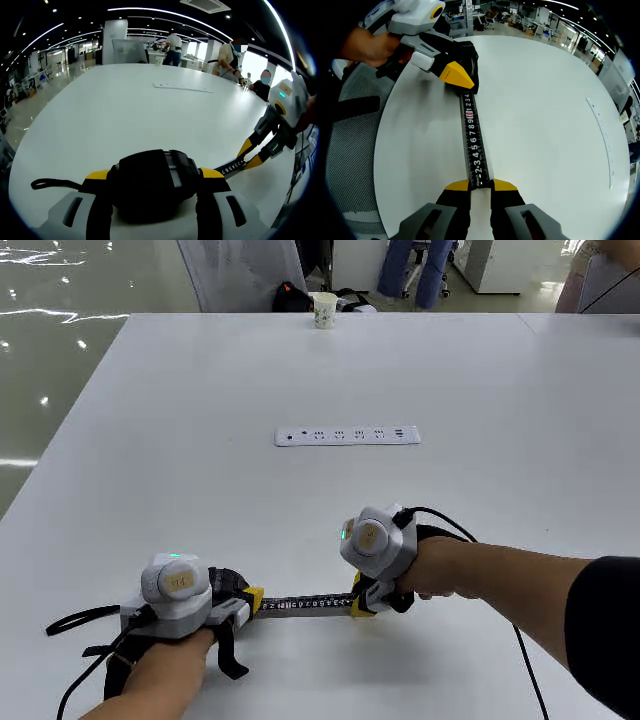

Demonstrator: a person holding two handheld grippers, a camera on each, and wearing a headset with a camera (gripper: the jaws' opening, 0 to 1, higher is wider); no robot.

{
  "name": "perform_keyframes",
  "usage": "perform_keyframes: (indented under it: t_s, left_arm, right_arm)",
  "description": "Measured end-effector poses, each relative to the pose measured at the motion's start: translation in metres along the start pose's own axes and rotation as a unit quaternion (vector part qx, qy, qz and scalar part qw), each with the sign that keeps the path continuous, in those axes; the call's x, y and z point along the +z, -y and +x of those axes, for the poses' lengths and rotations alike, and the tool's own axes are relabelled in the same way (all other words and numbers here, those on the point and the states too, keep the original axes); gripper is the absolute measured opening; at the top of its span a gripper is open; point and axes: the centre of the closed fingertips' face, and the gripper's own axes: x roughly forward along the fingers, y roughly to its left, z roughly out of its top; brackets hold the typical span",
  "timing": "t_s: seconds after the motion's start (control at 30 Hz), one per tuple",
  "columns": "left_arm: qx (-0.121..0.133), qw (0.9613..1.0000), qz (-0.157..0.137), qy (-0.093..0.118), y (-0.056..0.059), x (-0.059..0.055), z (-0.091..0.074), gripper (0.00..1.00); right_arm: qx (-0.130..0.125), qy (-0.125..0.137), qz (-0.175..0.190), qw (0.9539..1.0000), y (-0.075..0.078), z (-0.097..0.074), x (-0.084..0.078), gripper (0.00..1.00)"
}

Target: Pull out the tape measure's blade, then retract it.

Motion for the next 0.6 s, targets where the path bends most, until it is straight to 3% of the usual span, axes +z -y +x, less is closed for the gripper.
perform_keyframes:
  t_s: [0.6]
  left_arm:
    - [-0.001,1.0000,0.001,0.001,0.0005,-0.0008,-0.0005,0.63]
  right_arm:
    - [0.001,0.004,0.001,1.0000,-0.0003,0.0032,0.0071,0.11]
